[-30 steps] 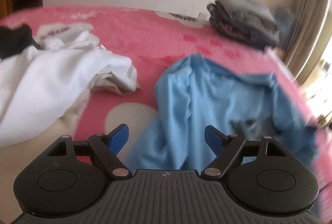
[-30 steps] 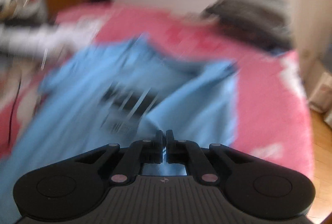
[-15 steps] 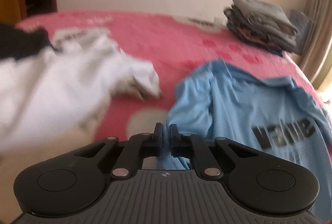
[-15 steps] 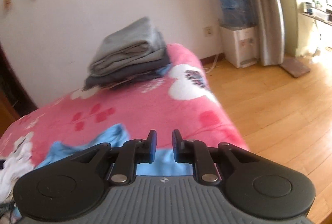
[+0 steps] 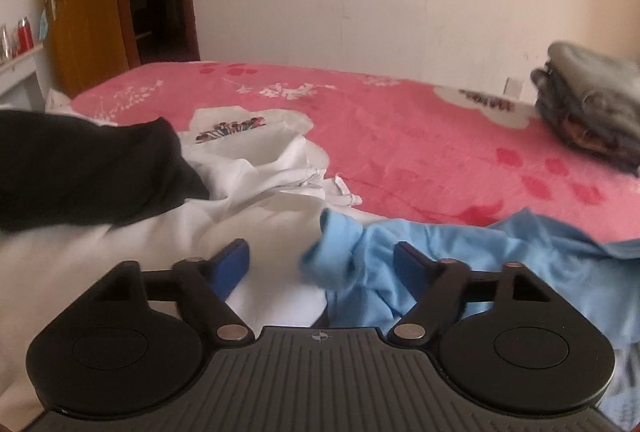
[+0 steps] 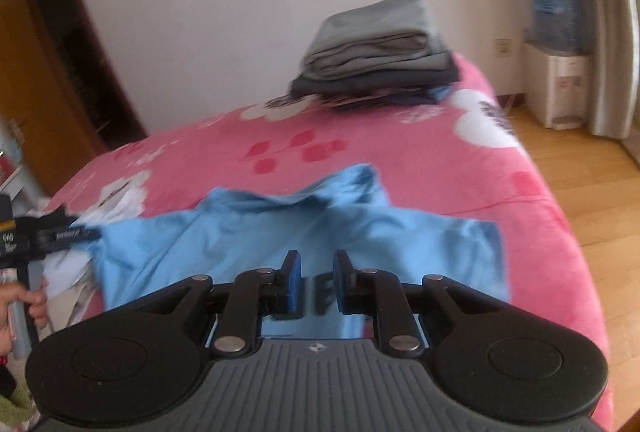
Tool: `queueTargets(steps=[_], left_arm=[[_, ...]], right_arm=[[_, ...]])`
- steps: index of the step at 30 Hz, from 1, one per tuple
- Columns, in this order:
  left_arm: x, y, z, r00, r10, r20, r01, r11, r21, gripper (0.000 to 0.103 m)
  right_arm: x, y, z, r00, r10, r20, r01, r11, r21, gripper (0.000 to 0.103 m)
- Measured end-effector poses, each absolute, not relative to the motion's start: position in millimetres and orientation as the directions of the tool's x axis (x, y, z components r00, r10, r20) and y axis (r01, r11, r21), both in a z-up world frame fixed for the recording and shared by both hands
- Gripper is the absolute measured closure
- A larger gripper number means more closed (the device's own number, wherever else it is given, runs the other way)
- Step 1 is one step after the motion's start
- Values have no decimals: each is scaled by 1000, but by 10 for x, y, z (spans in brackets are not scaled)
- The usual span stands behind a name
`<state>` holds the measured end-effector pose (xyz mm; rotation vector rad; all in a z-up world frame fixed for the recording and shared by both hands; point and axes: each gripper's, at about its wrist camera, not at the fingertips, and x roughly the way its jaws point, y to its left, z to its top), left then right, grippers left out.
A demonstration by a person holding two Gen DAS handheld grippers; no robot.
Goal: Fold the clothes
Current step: 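Lay the blue T-shirt flat on the bed and open both grippers, then grasp the T-shirt hem with the left gripper while the right gripper grasps the sleeve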
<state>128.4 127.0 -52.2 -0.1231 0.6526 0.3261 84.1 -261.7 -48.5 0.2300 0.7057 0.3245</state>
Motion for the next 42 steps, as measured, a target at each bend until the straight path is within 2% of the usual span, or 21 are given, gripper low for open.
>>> queueTargets(steps=[6,11,12,13,15,19,24,27,29,31,34,37,42], left_arm=[[804,1457,85,785,185,-591,-312,942,-120,22],[32,1712,801,851,223,-475,-335,928,-166,21],[-147,1750,933,863,238,-446,-341,926,-165,20],[-326,1779,1045,871,252,-423,-344,926,-157,14],[-618,1797,1180,873,263,-411,-344,929,-137,7],[-1087,1792,1106,851,217,-478,-307,944,-118,7],[-1473,1600,435,782,68,-620,-210,965,-159,7],[-1620,1357,-136,712,-62,-700,-139,964,-227,12],[-1684,1177,-459,661,-125,-740,-102,962,-253,29],[-1744,1083,-740,615,-169,-770,-77,959,-272,37],[-1858,1035,-984,588,-247,-770,-62,936,-348,47],[-1891,1039,-1090,585,-309,-750,-39,913,-407,51],[-1786,985,-1278,553,-346,-758,-18,905,-425,66]], right_arm=[[757,-2263,-415,656,504,-562,-341,862,375,82],[520,-1974,-212,626,591,-509,-425,806,412,82],[446,-1941,-161,622,608,-494,-440,793,421,82],[376,-1919,-113,617,621,-483,-455,783,425,82],[195,-1873,-29,609,643,-465,-479,765,430,79],[-154,-1794,-15,569,684,-457,-493,728,476,75],[-436,-1574,-175,452,739,-500,-470,674,570,75],[-541,-1436,-275,404,738,-541,-454,675,582,75],[-578,-1382,-332,392,718,-575,-439,695,569,75],[-608,-1358,-360,387,705,-595,-436,708,556,75],[-642,-1359,-392,385,693,-610,-439,719,539,75],[-634,-1351,-454,377,687,-621,-440,723,532,75],[-542,-1271,-588,354,679,-643,-447,727,522,75]])
